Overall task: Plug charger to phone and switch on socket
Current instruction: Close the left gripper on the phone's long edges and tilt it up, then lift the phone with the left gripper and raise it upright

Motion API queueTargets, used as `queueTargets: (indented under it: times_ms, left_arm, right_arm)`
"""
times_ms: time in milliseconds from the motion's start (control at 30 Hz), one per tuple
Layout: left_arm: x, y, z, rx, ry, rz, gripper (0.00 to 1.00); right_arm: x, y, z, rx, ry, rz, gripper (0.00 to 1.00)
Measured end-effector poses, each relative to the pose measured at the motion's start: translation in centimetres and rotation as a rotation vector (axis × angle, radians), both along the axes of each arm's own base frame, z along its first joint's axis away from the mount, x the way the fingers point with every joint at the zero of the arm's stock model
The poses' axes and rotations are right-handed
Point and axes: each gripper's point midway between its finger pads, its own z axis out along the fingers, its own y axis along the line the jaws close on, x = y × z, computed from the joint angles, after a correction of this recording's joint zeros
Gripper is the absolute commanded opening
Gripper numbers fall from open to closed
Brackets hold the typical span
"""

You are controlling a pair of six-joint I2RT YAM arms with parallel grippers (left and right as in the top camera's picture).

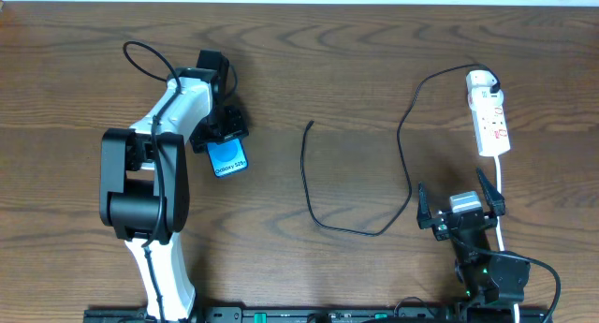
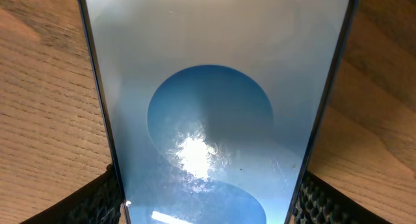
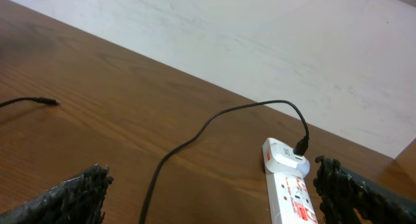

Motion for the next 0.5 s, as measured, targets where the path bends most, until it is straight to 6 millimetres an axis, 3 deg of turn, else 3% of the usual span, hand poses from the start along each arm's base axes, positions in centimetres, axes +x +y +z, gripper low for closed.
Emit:
queueTargets:
  times_ms: [267, 500]
  left_arm:
    - [0.16, -0.03, -0.01, 0.002, -0.011, -0.001, 0.75]
    - [0.20, -0.07, 0.00, 0.003, -0.013, -0.002, 0.66]
  right_arm:
    - [0.00, 0.00, 0.00, 0.000, 0.000, 0.000, 0.99]
    - [0.00, 0.00, -0.01, 0.000, 0.000, 0.000, 0.99]
